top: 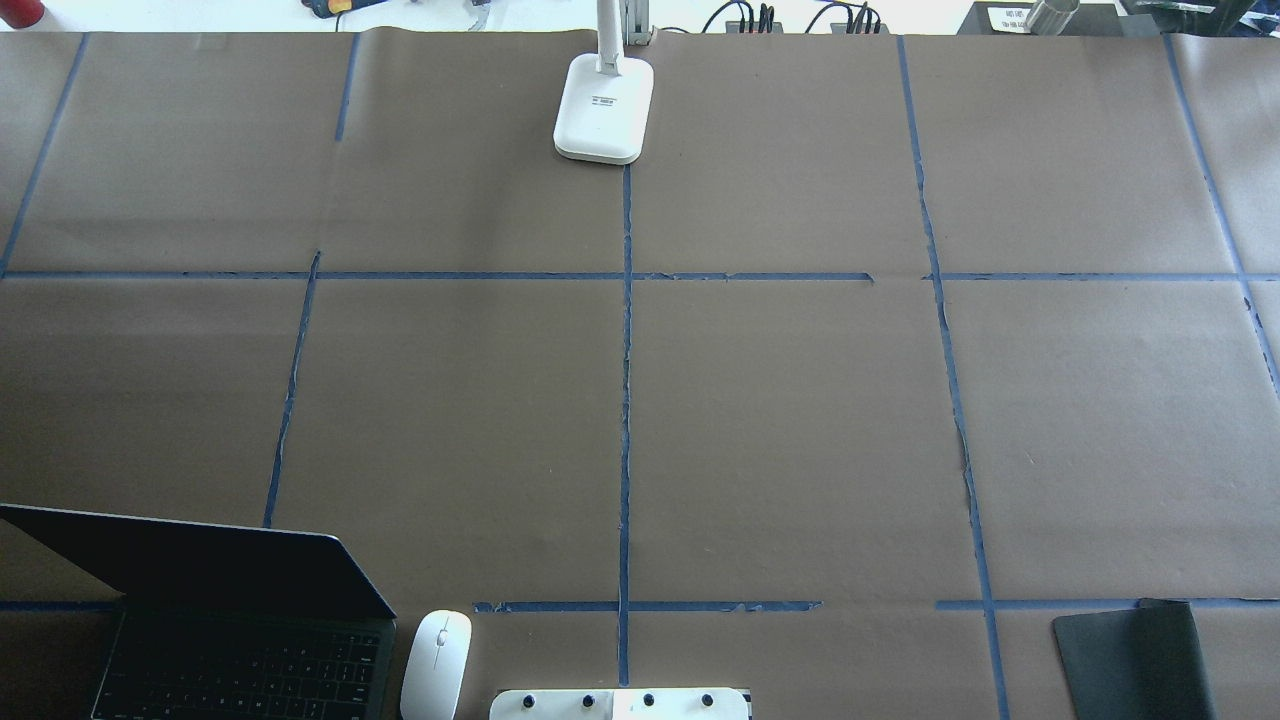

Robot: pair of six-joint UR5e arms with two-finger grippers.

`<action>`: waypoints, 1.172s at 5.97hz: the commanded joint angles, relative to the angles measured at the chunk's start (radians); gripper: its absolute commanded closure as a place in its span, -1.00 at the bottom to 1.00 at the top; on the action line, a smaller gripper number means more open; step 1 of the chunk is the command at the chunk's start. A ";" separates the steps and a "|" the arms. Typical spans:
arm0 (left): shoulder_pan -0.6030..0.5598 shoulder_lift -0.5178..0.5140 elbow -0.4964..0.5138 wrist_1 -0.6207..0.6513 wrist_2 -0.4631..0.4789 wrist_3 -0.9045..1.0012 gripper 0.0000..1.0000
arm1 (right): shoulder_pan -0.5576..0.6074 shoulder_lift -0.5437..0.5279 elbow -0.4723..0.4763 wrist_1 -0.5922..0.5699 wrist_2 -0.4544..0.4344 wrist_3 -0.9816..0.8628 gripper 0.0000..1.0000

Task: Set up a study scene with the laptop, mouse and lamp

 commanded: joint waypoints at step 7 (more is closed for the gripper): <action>0.353 -0.014 -0.443 -0.246 -0.231 -0.263 -1.00 | 0.000 -0.009 0.007 0.003 0.003 -0.003 -1.00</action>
